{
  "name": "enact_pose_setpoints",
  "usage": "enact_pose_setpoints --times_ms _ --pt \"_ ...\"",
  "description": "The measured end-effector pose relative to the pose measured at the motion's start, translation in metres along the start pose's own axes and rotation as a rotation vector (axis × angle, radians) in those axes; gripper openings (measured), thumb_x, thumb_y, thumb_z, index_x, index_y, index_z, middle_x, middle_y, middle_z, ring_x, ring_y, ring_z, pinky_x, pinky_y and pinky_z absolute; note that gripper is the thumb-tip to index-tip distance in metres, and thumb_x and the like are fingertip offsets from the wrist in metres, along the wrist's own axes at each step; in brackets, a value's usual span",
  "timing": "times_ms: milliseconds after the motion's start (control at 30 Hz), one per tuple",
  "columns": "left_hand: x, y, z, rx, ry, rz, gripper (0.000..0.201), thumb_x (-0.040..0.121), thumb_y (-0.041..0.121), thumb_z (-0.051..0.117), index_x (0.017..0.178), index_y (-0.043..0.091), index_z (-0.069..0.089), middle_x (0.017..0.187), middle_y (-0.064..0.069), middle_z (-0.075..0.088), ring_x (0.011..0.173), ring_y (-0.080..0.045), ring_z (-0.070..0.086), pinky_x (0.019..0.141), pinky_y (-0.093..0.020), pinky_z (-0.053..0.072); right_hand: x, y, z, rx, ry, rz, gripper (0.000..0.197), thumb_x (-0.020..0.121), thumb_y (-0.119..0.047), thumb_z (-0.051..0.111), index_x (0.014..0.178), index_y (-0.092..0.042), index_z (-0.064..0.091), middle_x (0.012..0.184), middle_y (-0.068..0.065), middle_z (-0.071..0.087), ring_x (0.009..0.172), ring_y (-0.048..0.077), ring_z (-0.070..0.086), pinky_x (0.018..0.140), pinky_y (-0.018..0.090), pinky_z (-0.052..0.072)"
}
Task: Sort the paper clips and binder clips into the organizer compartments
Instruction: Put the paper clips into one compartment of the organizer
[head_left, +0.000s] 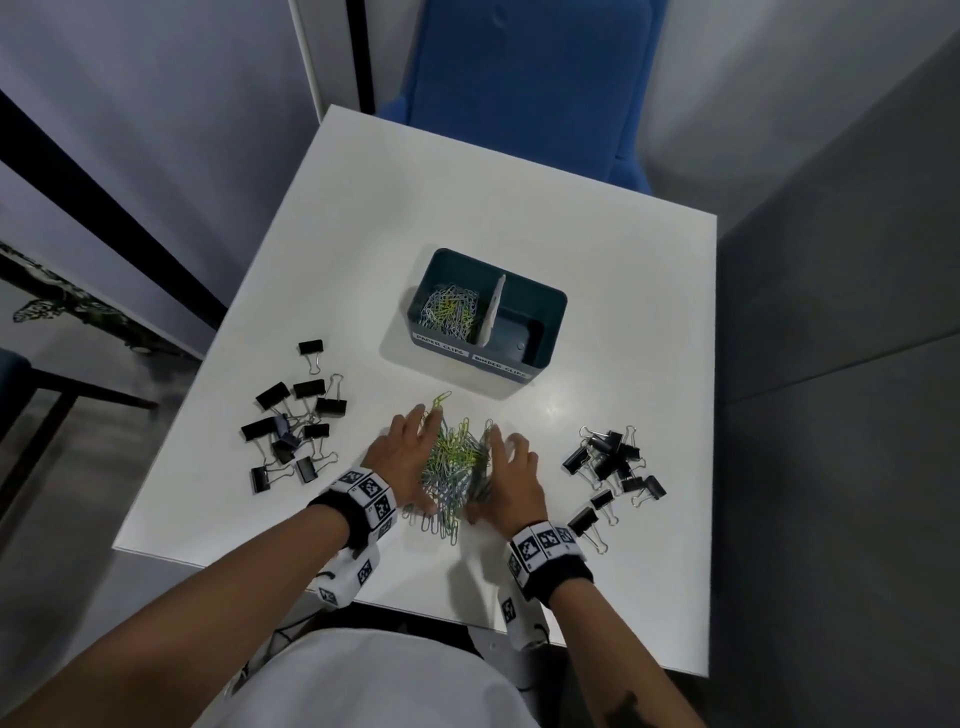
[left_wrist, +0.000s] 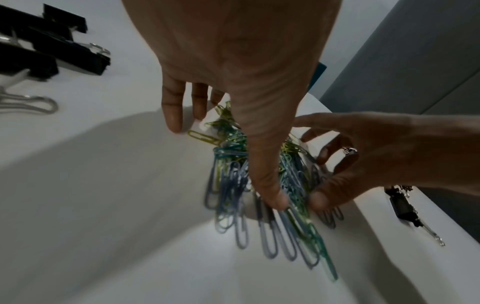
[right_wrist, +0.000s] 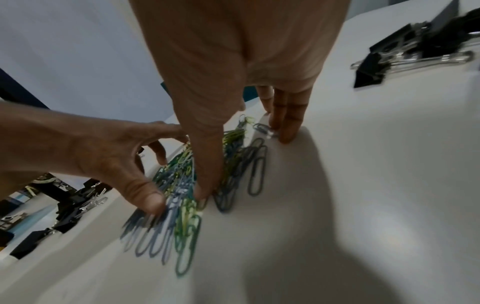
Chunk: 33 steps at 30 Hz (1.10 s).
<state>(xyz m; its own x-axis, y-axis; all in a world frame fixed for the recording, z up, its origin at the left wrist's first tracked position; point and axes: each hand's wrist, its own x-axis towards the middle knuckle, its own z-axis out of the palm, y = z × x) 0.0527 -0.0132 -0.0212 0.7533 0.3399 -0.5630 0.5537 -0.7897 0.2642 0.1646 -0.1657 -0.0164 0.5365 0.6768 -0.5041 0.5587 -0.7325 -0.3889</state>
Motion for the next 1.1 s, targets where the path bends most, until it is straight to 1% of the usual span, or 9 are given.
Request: enact_pose_setpoints --times_ms 133,233,300,467,633,800,933,1033,1100 --pt "0.013 0.012 -0.005 0.062 0.014 0.019 0.13 0.054 0.039 0.089 0.149 0.016 0.004 0.152 -0.016 0.01 0.133 -0.035 0.024 0.095 -0.045 0.044 0.011 -0.022 0.001 -0.046 -0.017 -0.085 0.103 0.057 -0.034 0.09 0.141 -0.018 0.032 0.136 0.01 0.03 0.118 0.03 0.035 0.076 0.044 0.055" --pt "0.014 0.013 -0.007 0.02 0.07 0.066 0.095 0.062 0.028 0.085 0.138 0.016 0.028 0.136 -0.011 0.029 0.119 -0.031 0.037 0.075 -0.041 0.047 0.013 -0.026 0.006 0.035 0.02 -0.081 0.075 0.066 -0.029 0.084 0.129 -0.017 0.044 0.123 0.009 0.037 0.108 0.028 0.041 0.072 0.04 0.053" --pt "0.012 0.01 -0.005 -0.039 0.128 0.089 0.067 0.069 0.019 0.079 0.124 0.016 0.04 0.121 -0.009 0.038 0.108 -0.028 0.044 0.063 -0.035 0.039 0.015 -0.024 0.007 0.125 0.049 -0.067 0.057 0.072 -0.017 0.077 0.121 -0.016 0.05 0.115 0.009 0.04 0.101 0.03 0.048 0.073 0.038 0.051" --pt "0.01 0.0 0.002 -0.225 0.196 0.063 0.031 0.077 0.011 0.07 0.102 0.013 0.052 0.102 -0.006 0.05 0.089 -0.028 0.054 0.065 -0.029 0.033 0.019 -0.015 -0.001 0.263 0.061 -0.004 0.031 0.075 -0.003 0.071 0.102 -0.016 0.061 0.104 0.007 0.052 0.091 0.026 0.055 0.076 0.028 0.044" --pt "0.006 -0.005 -0.013 -0.42 0.229 0.032 0.021 0.077 0.015 0.076 0.095 0.01 0.066 0.093 -0.006 0.066 0.085 -0.023 0.061 0.074 -0.031 0.048 0.021 -0.009 -0.015 0.322 0.101 0.046 0.012 0.075 -0.006 0.076 0.082 -0.015 0.073 0.086 0.003 0.072 0.078 0.014 0.062 0.077 0.03 0.054" --pt "-0.003 -0.007 -0.045 -0.558 0.339 0.091 0.011 0.077 0.005 0.075 0.087 0.007 0.071 0.082 -0.005 0.071 0.073 -0.016 0.064 0.072 -0.034 0.055 0.014 -0.008 -0.025 0.342 0.154 0.036 0.01 0.074 -0.009 0.077 0.074 -0.019 0.077 0.073 -0.003 0.073 0.072 0.011 0.067 0.074 0.025 0.057" --pt "-0.009 -0.003 -0.087 -0.614 0.434 0.152 0.013 0.081 0.008 0.072 0.095 0.008 0.071 0.089 -0.003 0.071 0.076 -0.011 0.065 0.073 -0.03 0.057 0.003 -0.015 -0.041 0.309 0.206 -0.024 0.013 0.074 -0.005 0.073 0.074 -0.017 0.077 0.072 -0.002 0.073 0.069 0.009 0.064 0.067 0.013 0.05" --pt "-0.005 0.004 -0.132 -0.612 0.549 0.193 0.016 0.084 0.013 0.07 0.099 0.011 0.07 0.093 0.002 0.069 0.078 -0.007 0.064 0.074 -0.02 0.053 -0.004 -0.024 -0.06 0.303 0.236 -0.071 0.012 0.075 -0.004 0.073 0.074 -0.016 0.077 0.073 -0.002 0.073 0.069 0.008 0.065 0.071 0.022 0.054" --pt "0.008 0.009 -0.162 -0.584 0.639 0.206 0.014 0.084 0.015 0.071 0.098 0.013 0.071 0.09 0.001 0.07 0.076 -0.009 0.064 0.073 -0.022 0.054 -0.008 -0.032 -0.076 0.306 0.256 -0.102 0.011 0.074 -0.004 0.074 0.073 -0.015 0.077 0.072 -0.002 0.073 0.068 0.009 0.065 0.071 0.023 0.055"
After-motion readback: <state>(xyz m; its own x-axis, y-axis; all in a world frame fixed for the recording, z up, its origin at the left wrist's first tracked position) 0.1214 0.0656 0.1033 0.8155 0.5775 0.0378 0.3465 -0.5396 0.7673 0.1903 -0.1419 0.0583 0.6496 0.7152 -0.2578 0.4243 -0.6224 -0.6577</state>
